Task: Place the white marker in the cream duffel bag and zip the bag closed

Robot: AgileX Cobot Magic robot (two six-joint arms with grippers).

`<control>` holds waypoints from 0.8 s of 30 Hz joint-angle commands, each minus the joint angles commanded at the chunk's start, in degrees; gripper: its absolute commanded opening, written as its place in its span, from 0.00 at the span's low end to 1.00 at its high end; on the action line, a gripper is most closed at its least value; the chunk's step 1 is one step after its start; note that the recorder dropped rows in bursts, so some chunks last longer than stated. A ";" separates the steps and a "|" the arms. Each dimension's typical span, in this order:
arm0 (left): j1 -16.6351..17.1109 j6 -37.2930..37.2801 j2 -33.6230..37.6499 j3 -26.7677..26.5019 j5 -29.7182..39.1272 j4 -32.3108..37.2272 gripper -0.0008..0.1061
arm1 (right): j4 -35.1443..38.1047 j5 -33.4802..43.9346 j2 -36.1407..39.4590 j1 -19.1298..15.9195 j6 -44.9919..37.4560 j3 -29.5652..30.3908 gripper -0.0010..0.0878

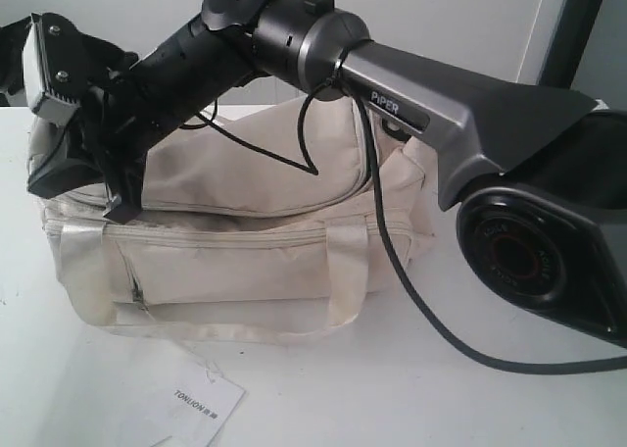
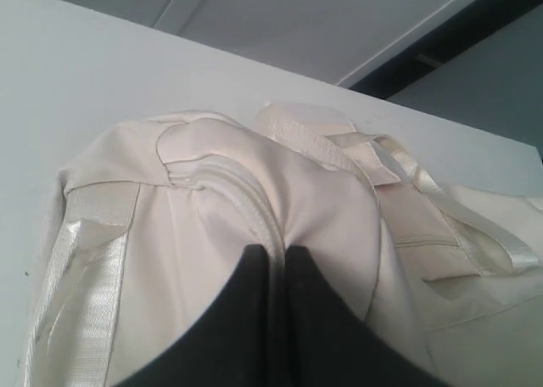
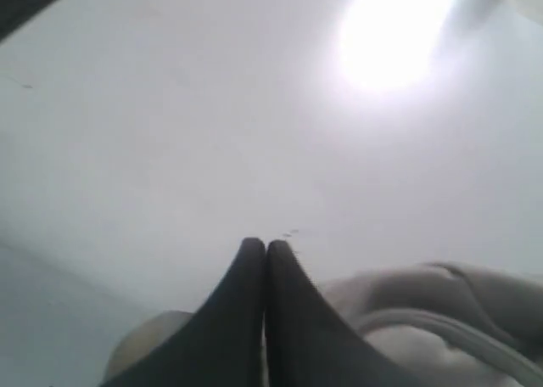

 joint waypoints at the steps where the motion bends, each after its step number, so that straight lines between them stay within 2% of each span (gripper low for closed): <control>1: 0.00 0.00 0.00 0.00 0.00 0.00 0.01 | -0.11 -0.96 0.00 0.00 -0.01 0.00 0.01; 4: 0.00 0.00 0.00 0.00 0.36 0.00 0.01 | 0.00 -4.07 0.00 0.00 2.11 0.00 0.01; 7: 0.00 0.00 0.00 0.00 0.58 0.00 0.01 | 0.07 -12.63 -1.04 0.00 11.70 0.00 0.05; 10: 0.00 0.00 0.00 0.00 0.88 0.00 0.01 | -0.28 -21.69 -1.55 0.00 20.07 0.00 0.21; 13: 0.00 0.00 0.00 0.00 0.99 0.00 0.01 | -2.17 -25.23 -1.55 0.14 19.94 0.00 0.46; 15: 0.00 0.00 0.00 0.00 1.11 0.00 0.01 | -4.15 -26.83 -1.33 0.68 19.50 0.00 0.55; 21: 0.00 0.22 0.00 0.00 1.09 0.00 0.01 | -5.33 -32.72 1.62 3.38 15.72 0.00 0.56; 24: 0.00 0.42 0.00 0.00 1.00 0.11 0.01 | -5.33 -38.66 3.72 4.77 21.39 0.00 0.55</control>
